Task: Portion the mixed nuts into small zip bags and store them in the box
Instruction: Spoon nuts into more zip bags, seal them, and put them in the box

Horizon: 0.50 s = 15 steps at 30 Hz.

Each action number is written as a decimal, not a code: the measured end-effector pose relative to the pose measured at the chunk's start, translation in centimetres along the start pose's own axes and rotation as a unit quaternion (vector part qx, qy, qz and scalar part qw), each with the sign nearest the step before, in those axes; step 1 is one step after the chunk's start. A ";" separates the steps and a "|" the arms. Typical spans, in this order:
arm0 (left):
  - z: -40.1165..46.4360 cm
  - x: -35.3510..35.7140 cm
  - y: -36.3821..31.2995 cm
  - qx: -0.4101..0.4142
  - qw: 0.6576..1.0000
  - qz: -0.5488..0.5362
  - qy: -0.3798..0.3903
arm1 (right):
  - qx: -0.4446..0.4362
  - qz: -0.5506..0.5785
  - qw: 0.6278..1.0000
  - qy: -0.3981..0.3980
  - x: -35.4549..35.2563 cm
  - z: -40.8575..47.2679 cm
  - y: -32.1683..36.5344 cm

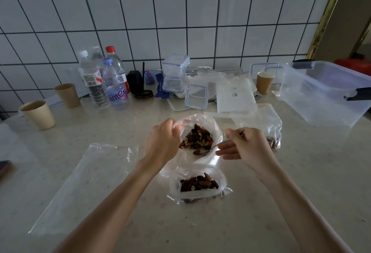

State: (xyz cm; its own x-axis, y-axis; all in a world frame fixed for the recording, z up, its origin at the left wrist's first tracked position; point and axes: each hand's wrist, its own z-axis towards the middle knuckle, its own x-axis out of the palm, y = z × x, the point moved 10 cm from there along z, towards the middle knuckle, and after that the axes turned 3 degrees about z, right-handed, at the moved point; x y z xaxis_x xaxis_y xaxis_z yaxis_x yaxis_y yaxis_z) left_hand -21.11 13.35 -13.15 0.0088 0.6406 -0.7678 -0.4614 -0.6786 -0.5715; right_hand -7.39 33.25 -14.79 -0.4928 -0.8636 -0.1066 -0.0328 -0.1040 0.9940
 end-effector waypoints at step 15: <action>-1.4 0.5 2.8 -0.061 0.997 0.027 0.049 | -0.011 -0.003 1.000 -0.016 -0.6 0.3 0.1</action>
State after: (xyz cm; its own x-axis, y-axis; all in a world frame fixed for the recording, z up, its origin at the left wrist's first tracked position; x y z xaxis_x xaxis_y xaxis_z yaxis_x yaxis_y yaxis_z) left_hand -21.14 11.26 -15.58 0.0756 0.5685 -0.8192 -0.3521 -0.7535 -0.5553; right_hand -7.33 33.86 -14.66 -0.5206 -0.8464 -0.1120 -0.0177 -0.1205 0.9926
